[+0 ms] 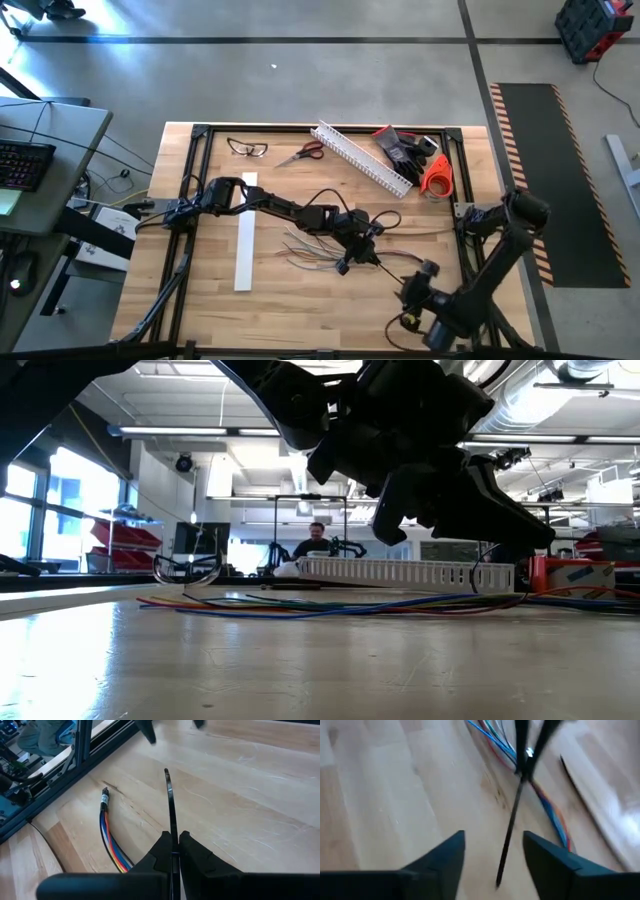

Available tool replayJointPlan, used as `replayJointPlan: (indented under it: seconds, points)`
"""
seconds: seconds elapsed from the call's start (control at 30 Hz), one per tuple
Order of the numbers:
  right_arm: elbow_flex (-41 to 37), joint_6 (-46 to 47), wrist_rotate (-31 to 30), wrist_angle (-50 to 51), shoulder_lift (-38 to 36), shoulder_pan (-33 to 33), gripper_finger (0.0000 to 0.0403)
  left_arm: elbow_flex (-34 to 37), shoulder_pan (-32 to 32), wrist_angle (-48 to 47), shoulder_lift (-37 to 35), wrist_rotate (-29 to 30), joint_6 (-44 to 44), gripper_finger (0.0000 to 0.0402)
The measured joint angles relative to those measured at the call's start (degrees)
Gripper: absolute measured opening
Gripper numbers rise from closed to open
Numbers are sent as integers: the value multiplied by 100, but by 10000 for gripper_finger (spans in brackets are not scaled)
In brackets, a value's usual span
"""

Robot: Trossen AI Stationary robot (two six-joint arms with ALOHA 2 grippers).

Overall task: Ziptie cables
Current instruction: Wrap the bottom black zip tie on the cable wires

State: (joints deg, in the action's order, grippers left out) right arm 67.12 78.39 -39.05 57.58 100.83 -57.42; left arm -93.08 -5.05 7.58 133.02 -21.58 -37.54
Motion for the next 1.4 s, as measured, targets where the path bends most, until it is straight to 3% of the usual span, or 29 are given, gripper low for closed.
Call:
replayJointPlan:
  seconds: [0.13, 0.27, 0.4, 0.97, 1.17, 1.4]
  points:
    - [-134, -699, 5, -215, 42, 514, 232, 0, -26, -1, 1, 0, 0, 1]
    - [-148, -934, 4, -300, 139, 913, 229, 0, -42, -1, 0, 6, -4, 1]
    - [-150, -1289, 16, -427, 246, 1054, 201, 0, -47, -2, 0, 7, -7, 1]
    - [-152, -1119, -192, -453, 536, 1073, 83, 0, -66, 1, 1, 13, -16, 1]
    - [-152, -1094, -44, -474, 540, 1069, 12, 0, -66, -1, 1, 19, -16, 1]
    - [-209, -636, 168, -512, 540, 984, 2, 0, -66, 6, 5, 24, -17, 1]
